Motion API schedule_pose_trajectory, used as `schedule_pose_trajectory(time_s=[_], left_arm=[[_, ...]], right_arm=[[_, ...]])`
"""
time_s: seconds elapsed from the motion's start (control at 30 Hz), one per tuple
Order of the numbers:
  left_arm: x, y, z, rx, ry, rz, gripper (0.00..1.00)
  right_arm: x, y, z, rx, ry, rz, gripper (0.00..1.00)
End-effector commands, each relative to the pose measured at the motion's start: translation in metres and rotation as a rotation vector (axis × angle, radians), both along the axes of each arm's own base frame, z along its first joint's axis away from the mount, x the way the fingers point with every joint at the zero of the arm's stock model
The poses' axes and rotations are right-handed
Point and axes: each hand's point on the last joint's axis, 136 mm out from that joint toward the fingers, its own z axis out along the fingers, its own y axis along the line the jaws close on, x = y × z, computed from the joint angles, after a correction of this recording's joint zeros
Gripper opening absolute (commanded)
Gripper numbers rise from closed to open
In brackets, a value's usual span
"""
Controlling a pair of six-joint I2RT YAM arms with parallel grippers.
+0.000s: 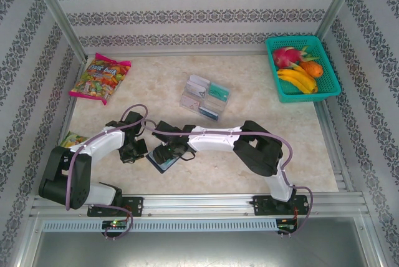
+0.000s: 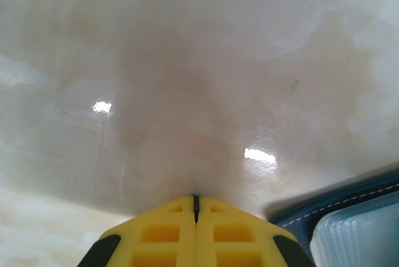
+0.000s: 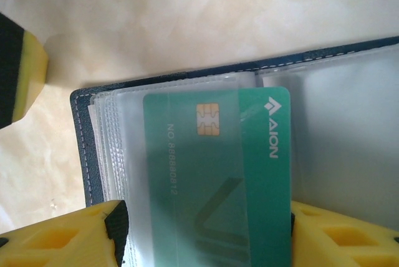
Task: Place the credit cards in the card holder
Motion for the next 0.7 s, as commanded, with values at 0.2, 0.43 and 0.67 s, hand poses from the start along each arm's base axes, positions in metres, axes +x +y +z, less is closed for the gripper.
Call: schedule_pose_trajectory(time_s=[0.2, 0.43, 0.67], left_arm=[[0.004, -0.013, -0.012, -0.076, -0.009, 0.013, 0.02], [0.002, -0.014, -0.012, -0.086, -0.005, 0.013, 0.02], [0.004, -0.021, -0.016, -0.126, -0.006, 0.02, 0.02]], right_arm=[[0.012, 0.002, 0.019, -0.006, -0.207, 0.041, 0.63], [0.005, 0.002, 0.003, -0.015, -0.175, 0.057, 0.62], [-0.004, 0.007, 0.006, 0.012, -0.148, 0.095, 0.61]])
